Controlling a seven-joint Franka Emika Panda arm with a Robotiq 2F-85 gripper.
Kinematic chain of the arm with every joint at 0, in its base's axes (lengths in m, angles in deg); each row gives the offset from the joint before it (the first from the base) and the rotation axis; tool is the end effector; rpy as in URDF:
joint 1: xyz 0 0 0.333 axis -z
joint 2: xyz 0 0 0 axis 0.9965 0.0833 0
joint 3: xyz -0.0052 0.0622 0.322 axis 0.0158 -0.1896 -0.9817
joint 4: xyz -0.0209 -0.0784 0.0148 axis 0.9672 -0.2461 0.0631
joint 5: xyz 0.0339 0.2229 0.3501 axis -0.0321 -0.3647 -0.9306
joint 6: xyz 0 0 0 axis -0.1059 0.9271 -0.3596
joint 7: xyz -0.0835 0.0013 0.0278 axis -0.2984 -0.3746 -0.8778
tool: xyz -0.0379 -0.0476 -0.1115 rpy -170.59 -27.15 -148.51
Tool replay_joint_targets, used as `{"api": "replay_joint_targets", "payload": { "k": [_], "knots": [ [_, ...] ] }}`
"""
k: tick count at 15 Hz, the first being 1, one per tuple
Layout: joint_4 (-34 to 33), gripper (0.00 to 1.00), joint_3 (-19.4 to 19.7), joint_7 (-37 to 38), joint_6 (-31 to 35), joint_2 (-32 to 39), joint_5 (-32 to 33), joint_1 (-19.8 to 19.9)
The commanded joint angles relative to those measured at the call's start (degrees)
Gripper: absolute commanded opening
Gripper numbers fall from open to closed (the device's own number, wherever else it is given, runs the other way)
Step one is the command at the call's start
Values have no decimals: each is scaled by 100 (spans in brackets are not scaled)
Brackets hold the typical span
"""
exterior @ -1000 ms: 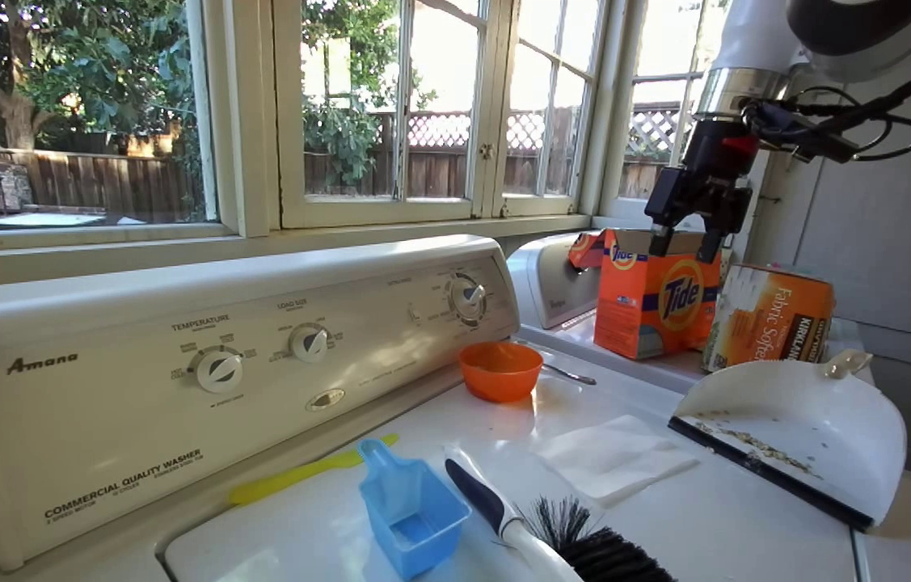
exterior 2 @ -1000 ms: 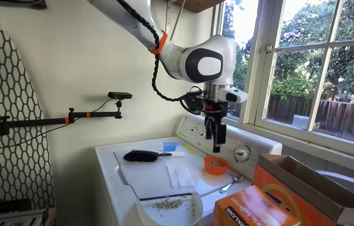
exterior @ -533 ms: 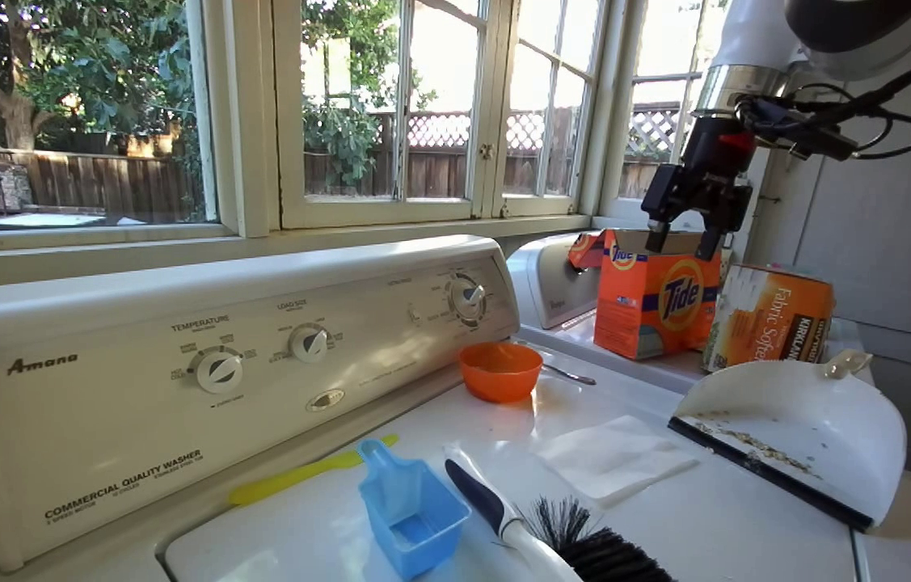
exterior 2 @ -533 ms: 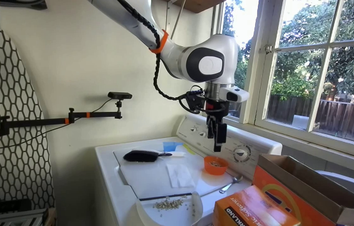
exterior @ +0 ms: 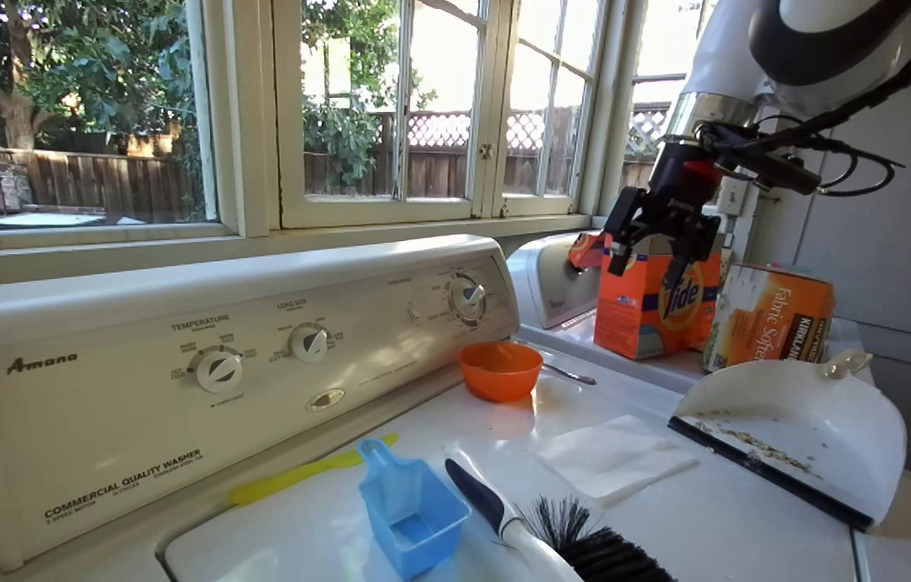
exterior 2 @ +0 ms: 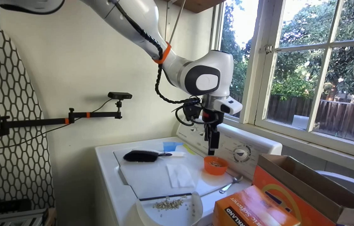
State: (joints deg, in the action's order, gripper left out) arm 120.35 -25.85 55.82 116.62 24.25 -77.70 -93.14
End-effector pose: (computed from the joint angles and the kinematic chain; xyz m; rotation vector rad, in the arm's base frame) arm 0.6302 0.1639 0.3718 -2.9203 0.4073 -0.1591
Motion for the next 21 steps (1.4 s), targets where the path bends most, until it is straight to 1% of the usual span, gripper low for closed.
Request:
{"api": "replay_joint_targets", "payload": {
  "k": [1,6,11,13,21],
  "knots": [
    [-281,100,-24,82,193,466,-194,-135],
    [-556,100,57,121,617,978,84,-348],
    [-782,100,48,-28,1102,1365,67,-493],
    [-856,100,70,-36,1202,1495,108,-567],
    [-1103,100,290,71,1129,1823,546,-874]
  ]
}}
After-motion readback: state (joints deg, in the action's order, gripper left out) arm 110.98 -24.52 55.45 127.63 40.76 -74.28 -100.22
